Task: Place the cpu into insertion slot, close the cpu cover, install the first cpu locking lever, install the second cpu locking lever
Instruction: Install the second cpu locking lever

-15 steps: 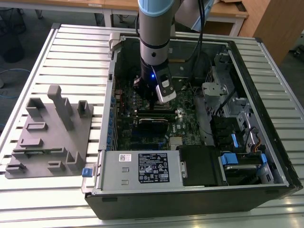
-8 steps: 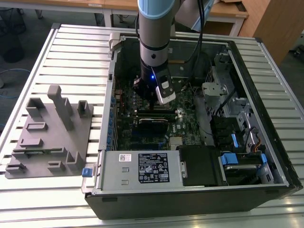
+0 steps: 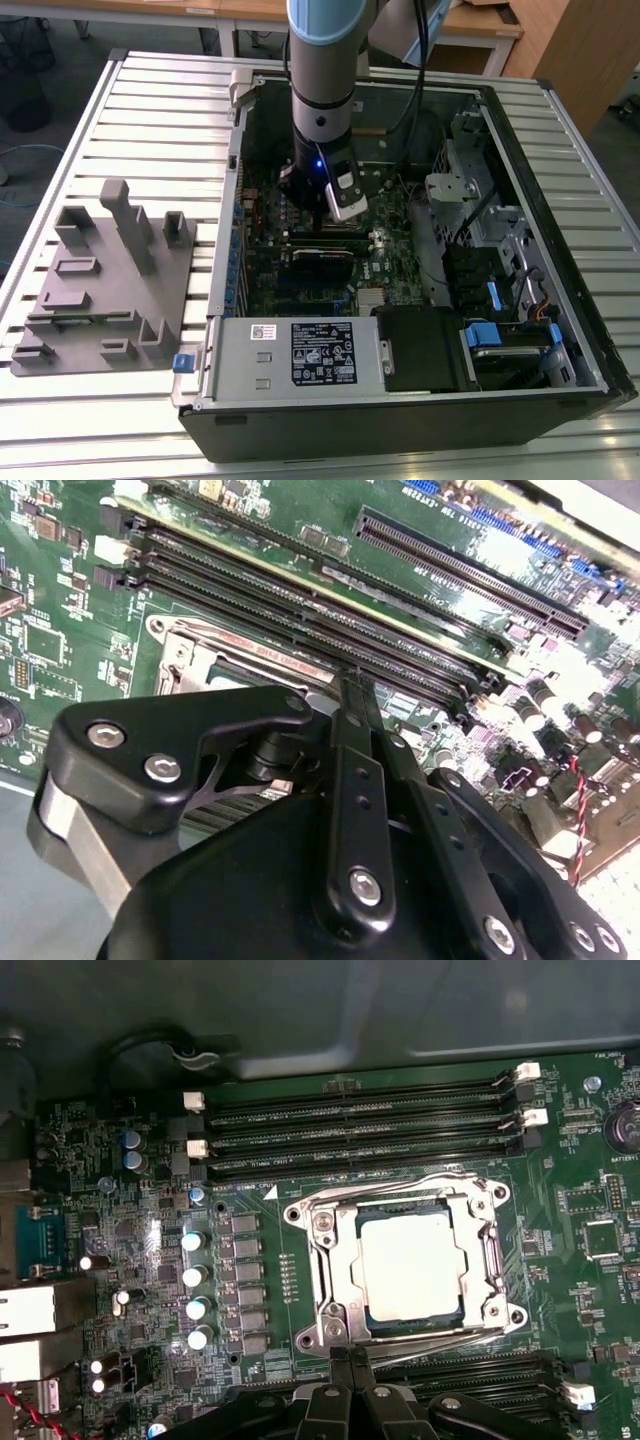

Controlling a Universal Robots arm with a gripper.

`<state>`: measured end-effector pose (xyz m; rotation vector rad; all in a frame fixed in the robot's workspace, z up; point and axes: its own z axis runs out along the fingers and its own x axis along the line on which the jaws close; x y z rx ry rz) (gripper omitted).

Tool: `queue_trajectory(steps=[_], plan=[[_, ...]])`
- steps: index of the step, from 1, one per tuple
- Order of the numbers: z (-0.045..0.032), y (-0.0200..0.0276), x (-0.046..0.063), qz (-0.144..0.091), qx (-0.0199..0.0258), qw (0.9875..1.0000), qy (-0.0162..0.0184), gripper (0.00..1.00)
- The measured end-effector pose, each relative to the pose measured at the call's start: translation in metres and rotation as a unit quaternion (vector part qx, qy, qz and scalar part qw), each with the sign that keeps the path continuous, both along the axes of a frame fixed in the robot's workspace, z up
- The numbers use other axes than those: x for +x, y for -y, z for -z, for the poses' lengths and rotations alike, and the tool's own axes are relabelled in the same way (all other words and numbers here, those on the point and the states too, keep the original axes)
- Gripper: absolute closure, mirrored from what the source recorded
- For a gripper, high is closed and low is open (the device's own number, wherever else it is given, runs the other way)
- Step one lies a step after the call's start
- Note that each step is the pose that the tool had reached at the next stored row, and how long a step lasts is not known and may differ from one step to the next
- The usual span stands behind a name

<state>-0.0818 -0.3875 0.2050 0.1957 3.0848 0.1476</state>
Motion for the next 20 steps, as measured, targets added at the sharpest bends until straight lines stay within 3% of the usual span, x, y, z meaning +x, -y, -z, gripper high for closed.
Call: queue_trajectory(steps=[7, 13, 20], plan=[[0.0028, 0.0013, -0.0019, 0.0, 0.0011, 1.0, -0.0001, 0.9], [0.0031, 0.0012, -0.0031, 0.0, 0.0126, 0.9999, 0.0, 0.9], [0.0046, 0.0033, -0.004, 0.0, 0.0155, 0.9999, 0.0, 0.9]])
